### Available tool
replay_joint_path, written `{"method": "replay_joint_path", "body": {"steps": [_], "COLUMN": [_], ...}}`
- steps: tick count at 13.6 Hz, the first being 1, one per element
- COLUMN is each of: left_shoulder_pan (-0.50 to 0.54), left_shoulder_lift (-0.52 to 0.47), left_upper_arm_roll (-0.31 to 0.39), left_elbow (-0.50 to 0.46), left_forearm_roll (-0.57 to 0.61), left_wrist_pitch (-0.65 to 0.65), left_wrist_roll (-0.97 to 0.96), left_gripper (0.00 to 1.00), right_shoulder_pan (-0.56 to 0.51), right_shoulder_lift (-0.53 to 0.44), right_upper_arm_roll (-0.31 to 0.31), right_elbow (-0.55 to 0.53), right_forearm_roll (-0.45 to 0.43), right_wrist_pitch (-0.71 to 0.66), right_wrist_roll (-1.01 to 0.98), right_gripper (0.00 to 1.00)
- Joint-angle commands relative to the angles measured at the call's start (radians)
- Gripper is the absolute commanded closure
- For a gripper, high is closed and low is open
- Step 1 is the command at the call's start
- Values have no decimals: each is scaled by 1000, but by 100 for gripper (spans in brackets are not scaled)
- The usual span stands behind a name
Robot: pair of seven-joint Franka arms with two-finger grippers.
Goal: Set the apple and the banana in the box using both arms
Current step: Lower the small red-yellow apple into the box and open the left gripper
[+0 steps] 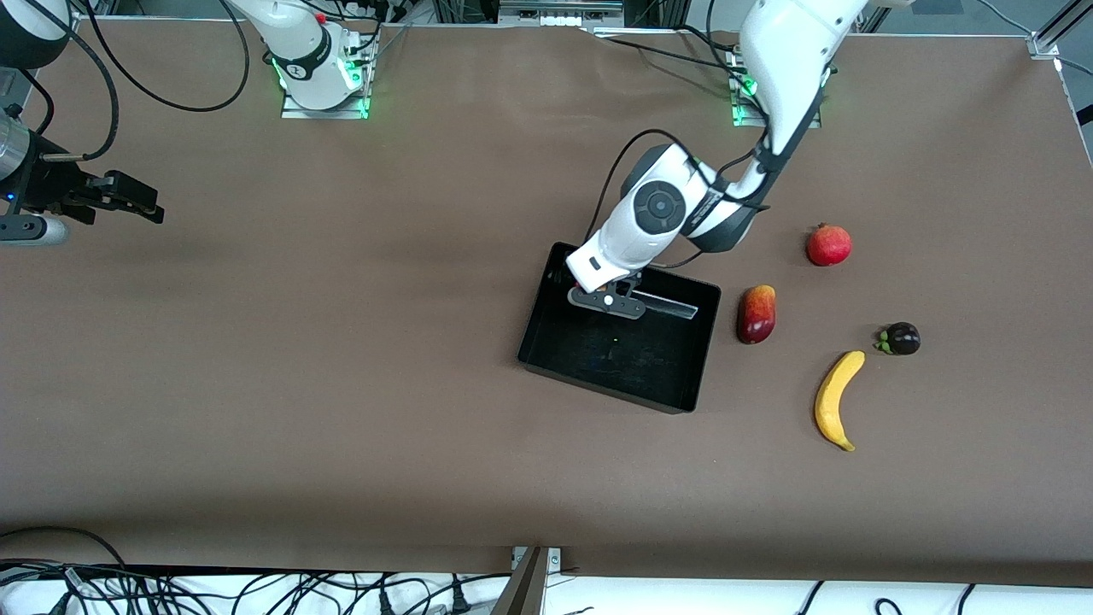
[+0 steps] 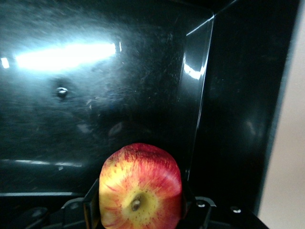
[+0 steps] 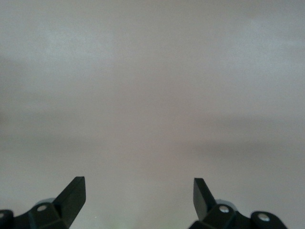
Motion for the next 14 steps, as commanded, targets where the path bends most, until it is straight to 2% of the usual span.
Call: {"method": "replay_joint_path", "body": {"steps": [1, 3, 5, 8, 11, 14], "left_shoulder_pan": [-30, -30, -30, 13, 132, 302], "left_shoulder_lift": [43, 43, 39, -39, -159, -216], "left_upper_arm_roll": [21, 21, 21, 23, 21, 20], "left_elbow": [41, 40, 38, 21, 9, 8], "left_forearm_roll": [-18, -18, -10, -6, -6, -6], "left_wrist_pitch": [17, 17, 18, -5, -181, -307], "left_wrist_roll": [-18, -18, -4, -2, 13, 233], "left_gripper": [100, 100, 1, 0, 0, 0], "right_shoulder_pan": [13, 13, 13, 13, 11, 11], "right_shoulder_lift": [9, 9, 9, 9, 9, 16], "right_upper_arm_roll": [-13, -13, -13, -13, -14, -25], "right_elbow": [22, 22, 20, 20, 20, 20], "right_forearm_roll": [-16, -16, -15, -15, -15, -15], "right_wrist_pitch": [-24, -24, -24, -24, -24, -24], "right_wrist_roll": [11, 11, 11, 11, 8, 6], "right_gripper": [0, 0, 0, 0, 0, 0]}}
